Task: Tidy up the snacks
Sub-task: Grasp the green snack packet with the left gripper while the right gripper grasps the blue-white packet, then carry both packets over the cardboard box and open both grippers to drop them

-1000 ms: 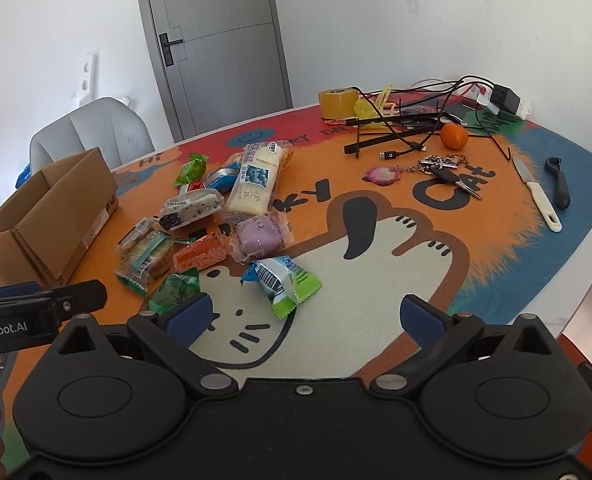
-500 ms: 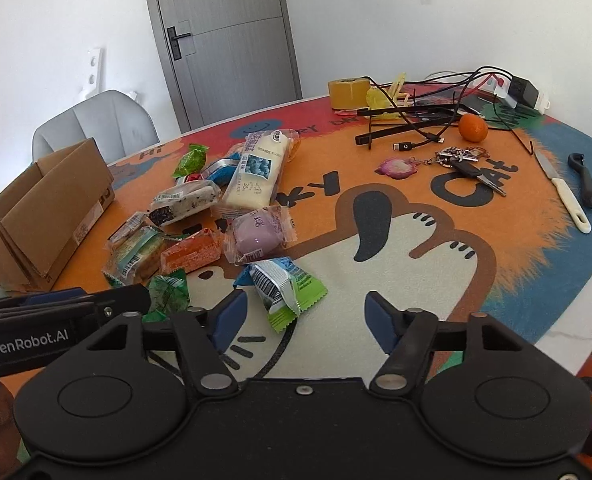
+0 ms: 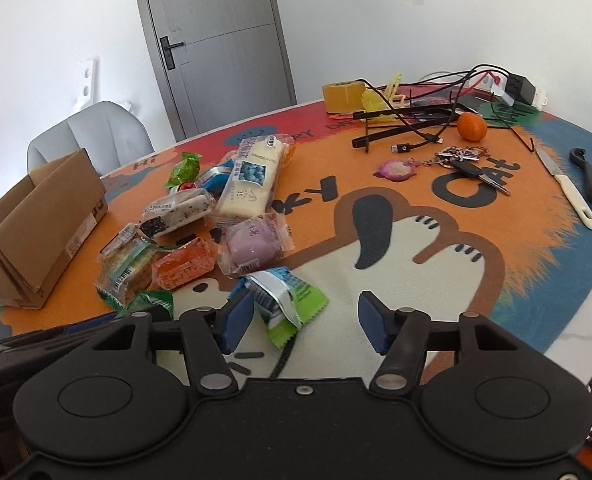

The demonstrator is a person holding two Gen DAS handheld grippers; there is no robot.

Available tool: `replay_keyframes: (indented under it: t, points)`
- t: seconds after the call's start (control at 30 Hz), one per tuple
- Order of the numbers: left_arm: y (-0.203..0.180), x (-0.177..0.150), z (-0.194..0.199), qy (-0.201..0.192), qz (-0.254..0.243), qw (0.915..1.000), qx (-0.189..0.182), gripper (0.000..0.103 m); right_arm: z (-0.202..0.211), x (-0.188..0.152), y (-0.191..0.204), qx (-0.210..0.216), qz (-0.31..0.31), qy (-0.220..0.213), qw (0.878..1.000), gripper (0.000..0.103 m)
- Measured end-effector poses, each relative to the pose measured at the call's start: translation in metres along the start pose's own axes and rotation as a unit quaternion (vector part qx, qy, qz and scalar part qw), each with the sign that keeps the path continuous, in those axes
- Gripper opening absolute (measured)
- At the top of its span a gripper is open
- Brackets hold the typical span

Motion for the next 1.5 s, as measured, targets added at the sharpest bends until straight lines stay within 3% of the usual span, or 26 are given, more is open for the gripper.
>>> replay_keyframes:
  t: [0.53,0.63,0.77,1.17,1.5]
  points:
    - [0.036,0.006,0.018,-0.032,0.04,0.9983,0.029,0.029,-0.021,0.003,0.027,-0.007,0.029,0.003,1.0,0.059]
    - [0.04,0.005,0.022,-0.035,0.044,0.998,0.029,0.028,-0.024,0.001,0.03,-0.011,0.036,0.005,0.999,0.049]
    - [0.047,0.006,0.03,-0.045,0.047,0.9973,0.033,0.026,-0.019,0.0,0.035,0.007,0.03,-0.004,1.0,0.027]
    - [0.073,0.015,0.058,-0.083,0.06,0.9936,0.048,0.025,0.001,0.007,0.066,0.055,0.033,-0.035,0.997,0.025]
    - [0.097,0.036,0.09,-0.138,0.057,0.986,0.074,0.025,0.01,0.016,0.107,0.101,0.047,-0.055,0.992,0.024]
Point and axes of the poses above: each gripper's, at about its wrist camera, not at the fingertips, and z roughly against the way its jaws point, y to its left, x to its top, the point moved 7 cm from there along -z, roughly the way its jaws point, and after that the axes turned 3 degrees about x, right-handed, at the moved point
